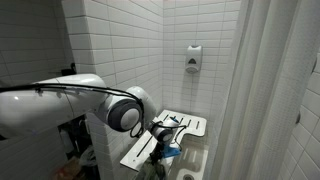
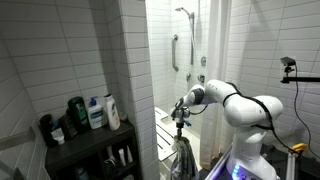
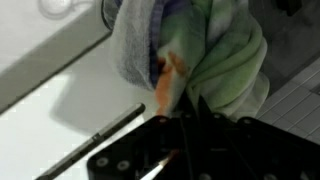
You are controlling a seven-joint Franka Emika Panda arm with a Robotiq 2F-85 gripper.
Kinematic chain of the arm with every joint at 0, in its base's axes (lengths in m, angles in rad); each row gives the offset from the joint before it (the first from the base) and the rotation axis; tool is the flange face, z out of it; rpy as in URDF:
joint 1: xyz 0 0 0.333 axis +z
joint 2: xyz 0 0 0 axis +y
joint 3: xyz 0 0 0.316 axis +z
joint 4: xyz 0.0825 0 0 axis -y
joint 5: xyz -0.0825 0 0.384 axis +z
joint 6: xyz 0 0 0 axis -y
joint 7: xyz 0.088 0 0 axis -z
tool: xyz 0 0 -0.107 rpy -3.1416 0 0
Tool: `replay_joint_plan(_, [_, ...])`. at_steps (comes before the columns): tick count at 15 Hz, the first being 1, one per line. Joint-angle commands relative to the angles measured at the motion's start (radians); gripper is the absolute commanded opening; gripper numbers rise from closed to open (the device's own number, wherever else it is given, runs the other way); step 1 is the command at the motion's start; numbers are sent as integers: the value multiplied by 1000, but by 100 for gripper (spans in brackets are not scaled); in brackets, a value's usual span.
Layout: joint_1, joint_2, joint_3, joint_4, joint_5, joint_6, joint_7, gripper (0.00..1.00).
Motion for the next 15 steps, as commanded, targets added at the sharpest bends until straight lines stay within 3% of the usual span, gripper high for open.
replay_joint_plan(1, [103,0,18,5,-26,13,25,2])
replay_joint_plan(4, [190,0,24,18,-50,5,35,2])
replay_joint_plan(6, [210,0,28,33,-53,3,45,2])
replay_joint_plan(11, [179,-1,21,103,-47,13,40,2])
replay_joint_plan(15, [157,-80,3,33,-37,61,41,2])
